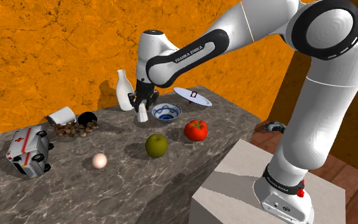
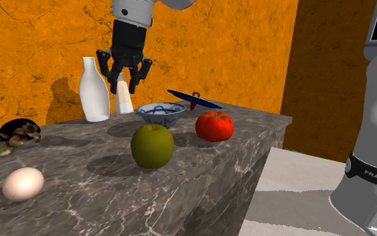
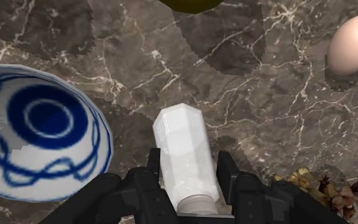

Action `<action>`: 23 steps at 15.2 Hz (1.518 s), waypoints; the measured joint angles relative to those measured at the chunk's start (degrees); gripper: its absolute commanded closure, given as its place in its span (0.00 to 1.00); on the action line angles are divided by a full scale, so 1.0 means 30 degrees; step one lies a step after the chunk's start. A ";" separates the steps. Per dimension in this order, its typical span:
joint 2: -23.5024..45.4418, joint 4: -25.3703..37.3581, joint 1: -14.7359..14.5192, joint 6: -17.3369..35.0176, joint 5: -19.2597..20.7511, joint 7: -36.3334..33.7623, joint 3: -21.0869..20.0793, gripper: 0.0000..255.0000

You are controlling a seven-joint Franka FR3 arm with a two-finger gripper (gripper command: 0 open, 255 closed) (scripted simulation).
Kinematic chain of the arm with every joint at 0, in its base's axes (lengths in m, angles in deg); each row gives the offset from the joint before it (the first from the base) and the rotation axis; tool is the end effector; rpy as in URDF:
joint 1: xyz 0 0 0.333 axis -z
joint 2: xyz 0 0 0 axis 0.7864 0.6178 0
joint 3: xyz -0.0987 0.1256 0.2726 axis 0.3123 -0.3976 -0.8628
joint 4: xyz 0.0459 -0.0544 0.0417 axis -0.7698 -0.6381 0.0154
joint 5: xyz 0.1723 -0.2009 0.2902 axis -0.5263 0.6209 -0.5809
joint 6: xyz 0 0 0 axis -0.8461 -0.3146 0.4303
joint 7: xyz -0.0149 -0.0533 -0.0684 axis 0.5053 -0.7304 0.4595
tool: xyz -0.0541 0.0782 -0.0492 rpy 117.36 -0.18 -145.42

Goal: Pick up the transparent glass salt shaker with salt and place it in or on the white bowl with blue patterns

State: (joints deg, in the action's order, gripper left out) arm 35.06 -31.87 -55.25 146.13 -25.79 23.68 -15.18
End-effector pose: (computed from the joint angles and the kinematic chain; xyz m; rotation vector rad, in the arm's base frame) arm 0.5560 0.2019 0.4334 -3.0015 0.3755 -0.3935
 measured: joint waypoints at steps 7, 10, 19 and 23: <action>-0.0600 0.1188 0.0019 -0.1754 -0.0355 0.0268 -0.0039 1.00; -0.0922 0.1436 0.0154 -0.2297 -0.0591 0.0635 0.0057 1.00; -0.3056 -0.0354 0.1909 -0.2560 -0.2456 0.5225 0.1988 1.00; -0.3267 -0.0878 0.2478 -0.2297 -0.2899 0.6827 0.2753 1.00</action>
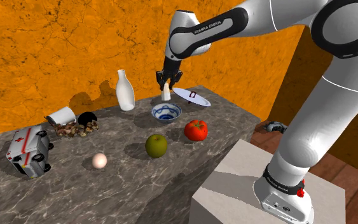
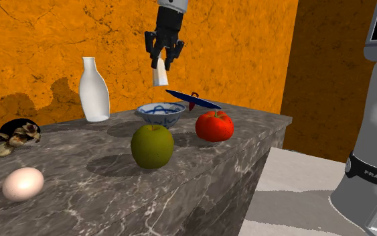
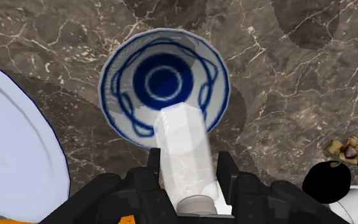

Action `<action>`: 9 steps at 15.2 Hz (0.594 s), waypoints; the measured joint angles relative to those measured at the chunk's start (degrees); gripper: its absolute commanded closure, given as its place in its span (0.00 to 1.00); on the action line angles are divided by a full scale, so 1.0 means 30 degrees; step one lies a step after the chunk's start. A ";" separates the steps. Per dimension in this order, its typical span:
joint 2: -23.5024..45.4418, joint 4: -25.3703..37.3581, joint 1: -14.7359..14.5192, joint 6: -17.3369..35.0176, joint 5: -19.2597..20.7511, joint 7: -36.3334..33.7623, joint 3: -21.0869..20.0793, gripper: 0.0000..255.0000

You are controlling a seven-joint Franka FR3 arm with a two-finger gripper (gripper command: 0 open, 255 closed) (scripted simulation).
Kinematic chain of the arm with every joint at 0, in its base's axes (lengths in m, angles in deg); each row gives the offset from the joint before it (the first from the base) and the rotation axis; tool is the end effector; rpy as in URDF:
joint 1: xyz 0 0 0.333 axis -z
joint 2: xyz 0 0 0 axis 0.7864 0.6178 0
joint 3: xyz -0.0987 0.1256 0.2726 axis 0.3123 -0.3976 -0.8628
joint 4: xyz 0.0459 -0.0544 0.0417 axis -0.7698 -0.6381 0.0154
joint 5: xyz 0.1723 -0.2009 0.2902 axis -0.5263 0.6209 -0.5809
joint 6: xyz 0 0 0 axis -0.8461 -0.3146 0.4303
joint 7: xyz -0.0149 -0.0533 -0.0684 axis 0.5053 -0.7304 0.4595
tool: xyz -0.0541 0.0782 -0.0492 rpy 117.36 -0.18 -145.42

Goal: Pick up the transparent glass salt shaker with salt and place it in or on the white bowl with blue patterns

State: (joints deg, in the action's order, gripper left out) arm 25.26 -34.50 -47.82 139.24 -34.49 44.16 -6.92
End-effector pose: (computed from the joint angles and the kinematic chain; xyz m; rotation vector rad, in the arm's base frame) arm 0.5496 0.0480 0.4926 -3.0017 0.3770 -0.3928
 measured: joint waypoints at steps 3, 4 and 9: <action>0.0120 -0.0491 0.0039 0.0599 -0.0046 0.0169 0.0056 1.00; 0.0190 -0.0728 0.0038 0.0902 -0.0052 0.0193 0.0054 1.00; 0.0579 -0.1562 0.0031 0.2119 -0.0048 0.0238 0.0039 1.00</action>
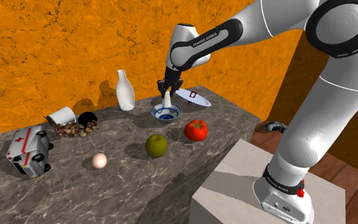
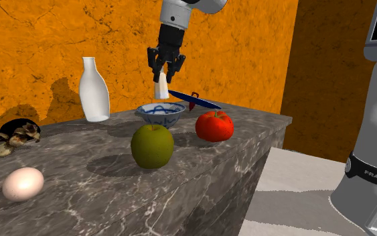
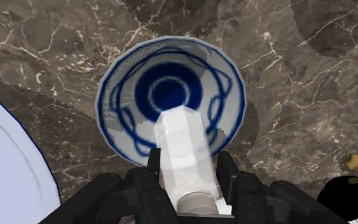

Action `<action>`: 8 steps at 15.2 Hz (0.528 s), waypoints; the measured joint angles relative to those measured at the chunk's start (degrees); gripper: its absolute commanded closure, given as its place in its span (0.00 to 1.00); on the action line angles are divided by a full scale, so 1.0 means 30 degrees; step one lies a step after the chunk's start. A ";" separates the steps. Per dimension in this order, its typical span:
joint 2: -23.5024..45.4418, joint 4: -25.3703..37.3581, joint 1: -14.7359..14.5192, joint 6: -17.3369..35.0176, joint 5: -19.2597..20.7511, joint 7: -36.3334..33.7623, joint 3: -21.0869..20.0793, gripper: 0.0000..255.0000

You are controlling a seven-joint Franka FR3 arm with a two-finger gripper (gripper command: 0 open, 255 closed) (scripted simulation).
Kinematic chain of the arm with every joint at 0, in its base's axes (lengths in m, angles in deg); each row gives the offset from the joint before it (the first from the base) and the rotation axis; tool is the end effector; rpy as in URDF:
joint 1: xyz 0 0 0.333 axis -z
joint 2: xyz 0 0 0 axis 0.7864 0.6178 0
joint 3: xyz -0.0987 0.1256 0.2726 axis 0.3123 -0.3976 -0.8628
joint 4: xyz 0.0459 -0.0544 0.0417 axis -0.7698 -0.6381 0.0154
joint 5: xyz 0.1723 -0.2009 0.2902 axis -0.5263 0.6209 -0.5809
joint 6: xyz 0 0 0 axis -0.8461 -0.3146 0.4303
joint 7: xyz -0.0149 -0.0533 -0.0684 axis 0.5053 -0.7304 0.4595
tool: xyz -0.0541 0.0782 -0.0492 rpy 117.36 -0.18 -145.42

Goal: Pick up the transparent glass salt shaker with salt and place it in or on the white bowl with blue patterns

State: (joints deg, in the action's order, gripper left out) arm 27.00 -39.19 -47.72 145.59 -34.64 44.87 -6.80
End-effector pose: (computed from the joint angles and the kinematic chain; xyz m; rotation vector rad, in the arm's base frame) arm 0.5479 0.0439 0.4483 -3.0017 0.3759 -0.3915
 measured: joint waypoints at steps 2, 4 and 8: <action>0.0210 -0.0260 -0.0008 0.0468 0.0021 -0.0012 -0.0014 1.00; 0.0504 -0.0535 -0.0023 0.1037 0.0059 -0.0038 -0.0037 1.00; 0.0708 -0.0825 -0.0013 0.1532 0.0060 0.0005 -0.0028 1.00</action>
